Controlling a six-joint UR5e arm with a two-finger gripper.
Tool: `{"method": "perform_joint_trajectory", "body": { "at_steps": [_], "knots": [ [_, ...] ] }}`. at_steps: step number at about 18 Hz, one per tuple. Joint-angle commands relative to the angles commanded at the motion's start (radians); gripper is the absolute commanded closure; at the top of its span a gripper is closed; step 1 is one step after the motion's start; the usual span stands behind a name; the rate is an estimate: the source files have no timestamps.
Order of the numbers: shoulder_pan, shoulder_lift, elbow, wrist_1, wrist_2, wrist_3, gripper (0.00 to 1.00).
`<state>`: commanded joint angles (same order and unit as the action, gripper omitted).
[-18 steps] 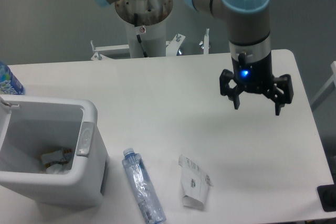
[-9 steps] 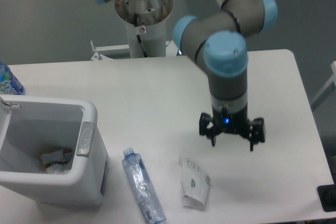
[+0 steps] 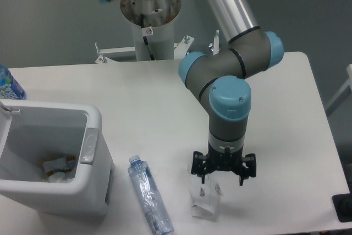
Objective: Place the trash in the trash can
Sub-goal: 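Close the gripper on the white wrapper and lift it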
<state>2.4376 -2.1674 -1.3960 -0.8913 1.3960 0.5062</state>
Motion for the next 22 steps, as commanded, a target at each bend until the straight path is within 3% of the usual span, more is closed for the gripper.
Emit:
{"method": "perform_joint_trajectory", "body": {
  "at_steps": [2,16,22],
  "knots": [
    [-0.026,-0.031,0.009,0.005,0.003,-0.002,0.0],
    [-0.066,-0.075,-0.014,0.049,0.101,0.0,0.01],
    [-0.077,-0.086,-0.012,0.067,0.161,-0.049,0.45]
  ]
}}
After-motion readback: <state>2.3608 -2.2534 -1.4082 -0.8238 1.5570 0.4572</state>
